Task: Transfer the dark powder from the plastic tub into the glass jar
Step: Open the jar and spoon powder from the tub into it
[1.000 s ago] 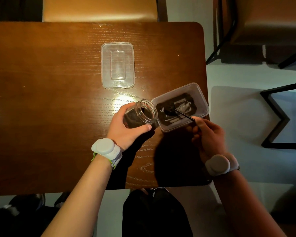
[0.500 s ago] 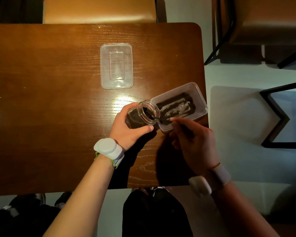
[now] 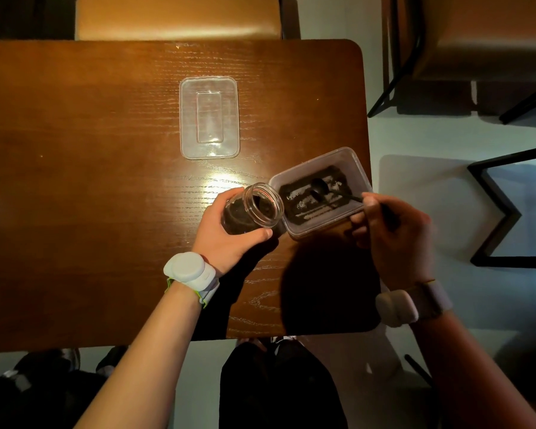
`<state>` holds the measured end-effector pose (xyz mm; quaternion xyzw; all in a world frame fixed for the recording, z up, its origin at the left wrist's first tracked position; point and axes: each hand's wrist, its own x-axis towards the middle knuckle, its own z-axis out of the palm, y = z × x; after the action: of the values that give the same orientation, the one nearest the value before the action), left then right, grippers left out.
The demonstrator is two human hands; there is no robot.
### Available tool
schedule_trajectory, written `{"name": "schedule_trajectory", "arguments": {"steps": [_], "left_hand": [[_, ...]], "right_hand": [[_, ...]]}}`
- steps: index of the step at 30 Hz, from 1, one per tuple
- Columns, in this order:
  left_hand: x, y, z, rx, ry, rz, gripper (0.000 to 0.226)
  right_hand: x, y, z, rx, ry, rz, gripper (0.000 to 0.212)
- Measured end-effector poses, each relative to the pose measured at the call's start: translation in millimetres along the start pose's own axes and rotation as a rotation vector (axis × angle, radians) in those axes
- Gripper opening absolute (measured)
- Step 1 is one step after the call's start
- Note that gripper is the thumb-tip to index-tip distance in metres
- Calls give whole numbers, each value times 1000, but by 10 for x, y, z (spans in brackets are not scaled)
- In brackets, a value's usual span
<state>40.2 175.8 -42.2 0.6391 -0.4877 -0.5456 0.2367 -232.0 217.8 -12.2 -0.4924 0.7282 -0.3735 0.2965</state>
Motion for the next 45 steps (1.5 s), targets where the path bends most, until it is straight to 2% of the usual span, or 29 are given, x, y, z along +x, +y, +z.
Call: {"name": "schedule_trajectory", "arguments": {"steps": [3,6,13,22,30,34,37,40,42,44,45], "left_hand": [[-18,-15,8,8,2,-7,72],[-11,-27,20,20,-5,-14,73],[18,-17,39,23,-11,-10,71],[6,-12,24,7,-2,-13,74],[0,-6,35,3,-1,-16,72],[8,-7,41,7,-8,-13,72],[7,-8,42,6,-9,-9,72],[3,-10,38,8,-4,-8,72],[1,-6,31,8,-2,-9,73],[-4,-6,25,15,-1,-8,72],[-7,-7,24,14,3,-8,72]], "right_hand": [[32,184,-18,-201,-22,-47,18],[-48,194,84,-196,-53,11,17],[-277,63,376,49,-203,223,13],[-163,-103,399,450,-98,609,18],[-111,-64,295,704,-36,798,17],[-135,-150,158,754,-50,712,23],[-188,-295,140,663,-115,533,24],[-251,-384,223,378,-192,259,19],[-267,-370,262,128,-245,-31,17],[-270,-328,278,-44,-279,-292,25],[-267,-318,271,-65,-278,-330,28]]}}
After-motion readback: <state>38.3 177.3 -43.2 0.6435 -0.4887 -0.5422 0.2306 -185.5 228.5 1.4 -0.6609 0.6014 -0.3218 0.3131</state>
